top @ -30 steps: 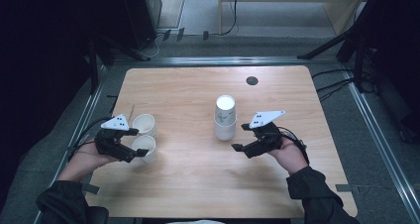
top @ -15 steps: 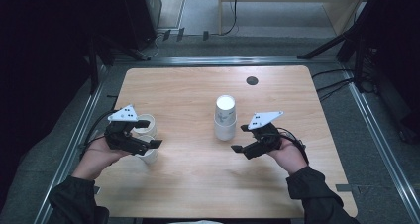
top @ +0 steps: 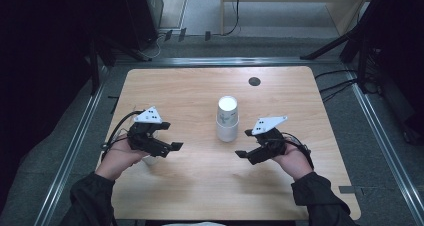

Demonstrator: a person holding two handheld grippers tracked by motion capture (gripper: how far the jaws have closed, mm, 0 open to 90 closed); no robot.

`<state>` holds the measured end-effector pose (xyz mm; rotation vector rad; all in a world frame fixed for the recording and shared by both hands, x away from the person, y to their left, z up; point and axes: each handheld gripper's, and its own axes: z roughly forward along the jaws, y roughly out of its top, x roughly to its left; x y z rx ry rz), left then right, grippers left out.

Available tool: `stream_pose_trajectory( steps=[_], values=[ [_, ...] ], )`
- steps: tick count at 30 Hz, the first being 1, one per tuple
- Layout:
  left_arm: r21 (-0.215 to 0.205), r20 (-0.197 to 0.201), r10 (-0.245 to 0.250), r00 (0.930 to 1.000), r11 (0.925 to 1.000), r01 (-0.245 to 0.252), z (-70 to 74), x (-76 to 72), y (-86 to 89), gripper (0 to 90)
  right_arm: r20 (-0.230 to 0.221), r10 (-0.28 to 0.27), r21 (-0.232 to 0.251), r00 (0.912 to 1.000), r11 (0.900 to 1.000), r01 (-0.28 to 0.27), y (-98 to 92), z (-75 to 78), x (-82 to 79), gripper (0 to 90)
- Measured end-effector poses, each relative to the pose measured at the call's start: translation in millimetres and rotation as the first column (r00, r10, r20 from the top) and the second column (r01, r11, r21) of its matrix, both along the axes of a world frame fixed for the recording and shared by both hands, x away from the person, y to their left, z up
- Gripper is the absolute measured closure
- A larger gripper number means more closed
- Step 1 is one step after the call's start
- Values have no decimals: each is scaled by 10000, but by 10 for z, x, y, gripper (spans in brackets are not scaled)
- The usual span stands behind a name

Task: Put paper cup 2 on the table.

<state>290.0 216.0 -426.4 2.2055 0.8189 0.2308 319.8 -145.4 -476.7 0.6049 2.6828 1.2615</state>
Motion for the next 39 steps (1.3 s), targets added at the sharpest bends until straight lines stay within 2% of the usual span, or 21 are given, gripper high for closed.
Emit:
stream_pose_trajectory(
  steps=[5, 9, 16, 22, 26, 30, 37, 39],
  values=[
    [42, -121, 88, 9999, 10000, -87, -76, 54, -123, 141, 4, -95, -95, 10000, 9999, 95, -39, -18, -39, 198],
    [205, -72, -172, 9998, 9996, 173, -128, 72, -261, 141, -25, -175, -161, 9998, 9997, 175, -73, -28, -70, 198],
    [766, 411, -165, 9990, 9970, 133, -232, 78, -539, 140, -62, -232, -318, 9997, 9992, 230, -122, -53, -125, 198],
    [212, 169, -190, 9997, 9996, 186, -308, 55, -692, 141, -1, -108, -380, 9999, 9992, 108, -116, -72, -163, 198],
    [126, 170, -251, 9995, 9996, 249, -377, 14, -803, 140, -89, -48, -410, 9999, 9991, 44, -103, -86, -172, 198],
    [292, 232, -340, 9992, 9990, 333, -443, -16, -881, 140, -99, 144, -592, 9998, 9981, -150, -81, -105, -187, 198],
    [713, 333, 10, 9994, 9974, -34, -548, -27, -974, 140, -182, 325, -737, 9993, 9967, -338, -49, -126, -189, 198],
    [885, 337, -50, 9994, 9961, 20, -578, -27, -985, 140, -191, 384, -778, 9991, 9962, -398, -40, -131, -189, 198]
  ],
)
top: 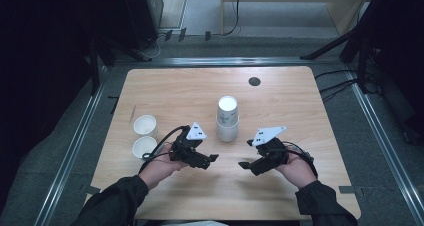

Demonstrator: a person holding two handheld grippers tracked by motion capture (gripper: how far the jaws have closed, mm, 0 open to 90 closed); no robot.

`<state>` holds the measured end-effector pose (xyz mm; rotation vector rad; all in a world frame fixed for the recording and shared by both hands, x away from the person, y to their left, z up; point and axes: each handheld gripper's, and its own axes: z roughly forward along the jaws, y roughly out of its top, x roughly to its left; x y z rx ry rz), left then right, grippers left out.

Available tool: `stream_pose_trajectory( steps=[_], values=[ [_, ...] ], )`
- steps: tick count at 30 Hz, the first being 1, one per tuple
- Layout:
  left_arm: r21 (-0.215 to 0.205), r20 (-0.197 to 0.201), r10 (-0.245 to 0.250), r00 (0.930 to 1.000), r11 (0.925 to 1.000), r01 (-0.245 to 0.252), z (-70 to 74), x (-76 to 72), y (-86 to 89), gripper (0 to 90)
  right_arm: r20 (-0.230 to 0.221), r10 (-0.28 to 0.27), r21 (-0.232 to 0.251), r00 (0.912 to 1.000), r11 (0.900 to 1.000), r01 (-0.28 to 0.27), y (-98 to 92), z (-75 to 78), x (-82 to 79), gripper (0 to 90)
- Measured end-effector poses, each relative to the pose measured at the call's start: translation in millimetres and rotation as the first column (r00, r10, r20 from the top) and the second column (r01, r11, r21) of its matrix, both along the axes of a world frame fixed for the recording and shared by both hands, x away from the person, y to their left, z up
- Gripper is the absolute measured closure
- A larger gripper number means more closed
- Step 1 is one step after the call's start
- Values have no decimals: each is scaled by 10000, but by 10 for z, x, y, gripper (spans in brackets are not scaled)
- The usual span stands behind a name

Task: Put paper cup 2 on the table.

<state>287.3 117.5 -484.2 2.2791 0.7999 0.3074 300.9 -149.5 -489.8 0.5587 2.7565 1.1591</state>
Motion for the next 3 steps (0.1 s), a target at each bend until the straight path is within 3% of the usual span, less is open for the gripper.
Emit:
stream_pose_trajectory(
  steps=[3],
  values=[
    [235, 86, -46, 10000, 9997, 44, -50, -1, -18, 140, -54, 40, -54, 10000, 10000, -40, 13, -7, -3, 198]
  ],
)
